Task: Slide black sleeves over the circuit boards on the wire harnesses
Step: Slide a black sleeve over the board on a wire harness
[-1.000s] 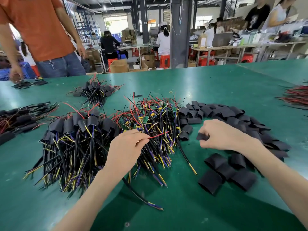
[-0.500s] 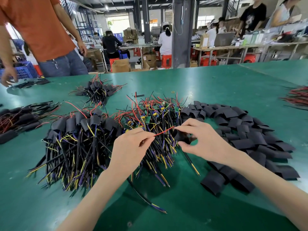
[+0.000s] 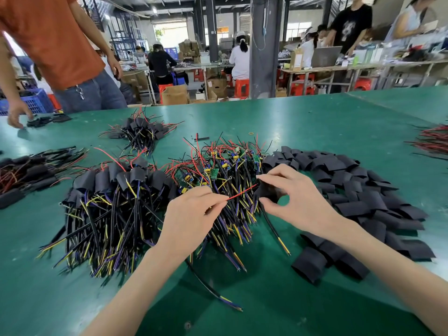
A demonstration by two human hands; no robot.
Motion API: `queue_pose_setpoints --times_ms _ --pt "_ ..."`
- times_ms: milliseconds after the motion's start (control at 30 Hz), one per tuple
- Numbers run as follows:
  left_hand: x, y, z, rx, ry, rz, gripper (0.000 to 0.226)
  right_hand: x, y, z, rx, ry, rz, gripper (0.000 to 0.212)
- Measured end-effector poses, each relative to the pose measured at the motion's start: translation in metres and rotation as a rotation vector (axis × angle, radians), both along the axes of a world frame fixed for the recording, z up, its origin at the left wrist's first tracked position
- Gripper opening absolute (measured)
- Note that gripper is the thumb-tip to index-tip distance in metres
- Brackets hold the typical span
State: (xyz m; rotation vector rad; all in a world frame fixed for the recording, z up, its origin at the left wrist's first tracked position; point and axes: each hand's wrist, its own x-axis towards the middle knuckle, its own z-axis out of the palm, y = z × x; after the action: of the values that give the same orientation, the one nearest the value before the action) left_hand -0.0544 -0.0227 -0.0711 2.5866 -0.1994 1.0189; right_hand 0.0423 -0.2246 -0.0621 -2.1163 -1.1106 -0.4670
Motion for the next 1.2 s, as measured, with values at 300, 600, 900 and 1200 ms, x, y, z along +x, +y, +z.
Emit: queue_pose_setpoints --times_ms 300,600,900,1200 --pt "0.002 -0.004 -0.005 0.088 0.003 -0.065 0.011 -0.01 0.003 0.0 -0.368 -0.392 0.055 0.041" --pt "-0.002 -0.022 -0.01 -0.209 0.116 -0.232 0.023 -0.029 0.013 -0.005 -0.385 -0.326 0.078 0.015" --pt "0.003 -0.02 -0.018 -0.54 0.304 -0.172 0.065 -0.007 0.003 0.008 0.005 -0.124 -0.084 0.01" --pt "0.004 -0.022 -0.011 -0.887 0.496 -0.338 0.039 0.006 -0.005 0.01 0.054 -0.034 -0.196 0.009"
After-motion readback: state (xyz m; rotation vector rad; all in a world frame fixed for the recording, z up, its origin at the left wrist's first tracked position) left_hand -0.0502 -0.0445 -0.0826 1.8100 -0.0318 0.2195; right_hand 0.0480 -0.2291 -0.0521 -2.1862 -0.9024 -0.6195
